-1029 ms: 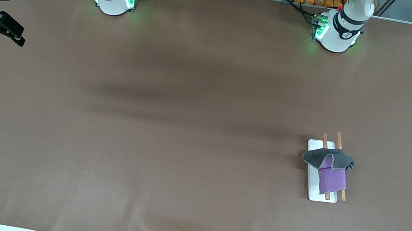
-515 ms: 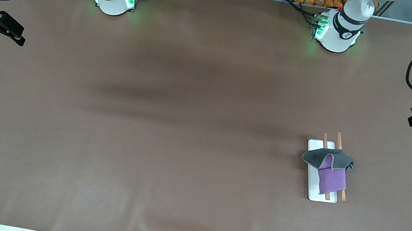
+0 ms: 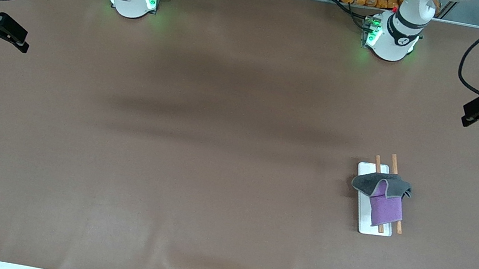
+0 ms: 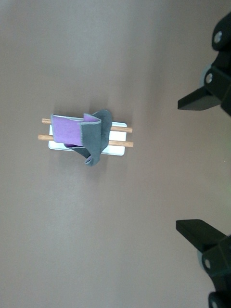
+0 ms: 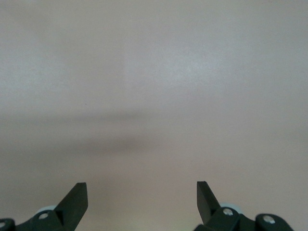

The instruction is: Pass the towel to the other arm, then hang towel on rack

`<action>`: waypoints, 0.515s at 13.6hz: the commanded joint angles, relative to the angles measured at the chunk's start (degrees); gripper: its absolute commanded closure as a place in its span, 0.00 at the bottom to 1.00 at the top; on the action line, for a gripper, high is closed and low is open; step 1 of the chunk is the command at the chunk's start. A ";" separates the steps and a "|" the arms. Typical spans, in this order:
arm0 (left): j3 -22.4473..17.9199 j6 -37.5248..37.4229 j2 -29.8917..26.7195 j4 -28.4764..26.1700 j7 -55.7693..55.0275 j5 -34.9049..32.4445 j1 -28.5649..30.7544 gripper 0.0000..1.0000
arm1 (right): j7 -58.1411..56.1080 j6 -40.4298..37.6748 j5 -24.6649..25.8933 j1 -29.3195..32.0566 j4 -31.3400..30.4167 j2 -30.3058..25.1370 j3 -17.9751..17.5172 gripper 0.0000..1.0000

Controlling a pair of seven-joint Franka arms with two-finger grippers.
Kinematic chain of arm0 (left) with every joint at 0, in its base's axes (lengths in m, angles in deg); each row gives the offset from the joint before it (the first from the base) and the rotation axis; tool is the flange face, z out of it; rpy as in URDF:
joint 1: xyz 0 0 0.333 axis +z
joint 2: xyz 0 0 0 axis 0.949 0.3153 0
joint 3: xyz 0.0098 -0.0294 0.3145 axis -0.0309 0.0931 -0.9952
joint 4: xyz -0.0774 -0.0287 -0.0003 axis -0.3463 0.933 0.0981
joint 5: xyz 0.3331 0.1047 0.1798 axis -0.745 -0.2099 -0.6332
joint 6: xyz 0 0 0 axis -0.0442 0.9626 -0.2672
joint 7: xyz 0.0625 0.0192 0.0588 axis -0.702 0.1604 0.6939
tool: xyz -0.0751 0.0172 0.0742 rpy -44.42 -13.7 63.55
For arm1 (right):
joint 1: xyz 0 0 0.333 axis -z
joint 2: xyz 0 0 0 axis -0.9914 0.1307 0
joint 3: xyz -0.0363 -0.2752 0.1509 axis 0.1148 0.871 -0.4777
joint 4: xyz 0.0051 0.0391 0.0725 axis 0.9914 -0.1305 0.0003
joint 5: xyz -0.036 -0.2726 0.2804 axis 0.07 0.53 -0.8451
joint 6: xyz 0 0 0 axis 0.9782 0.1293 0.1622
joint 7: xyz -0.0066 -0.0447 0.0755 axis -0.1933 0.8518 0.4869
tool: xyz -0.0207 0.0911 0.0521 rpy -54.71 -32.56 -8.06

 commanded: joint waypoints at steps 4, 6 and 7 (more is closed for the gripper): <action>-0.55 0.15 -4.24 -4.55 0.18 1.80 -0.26 0.00 | 0.44 -0.94 -0.10 0.45 1.17 0.50 -0.28 0.00; -0.55 -0.99 -4.16 -4.20 1.40 3.12 -0.26 0.00 | 0.79 -1.02 -0.10 0.37 1.09 0.50 -0.28 0.00; -0.72 -1.17 -4.16 -4.03 3.50 3.12 -0.17 0.00 | 0.71 -1.03 -0.10 0.36 1.17 0.50 -0.28 0.00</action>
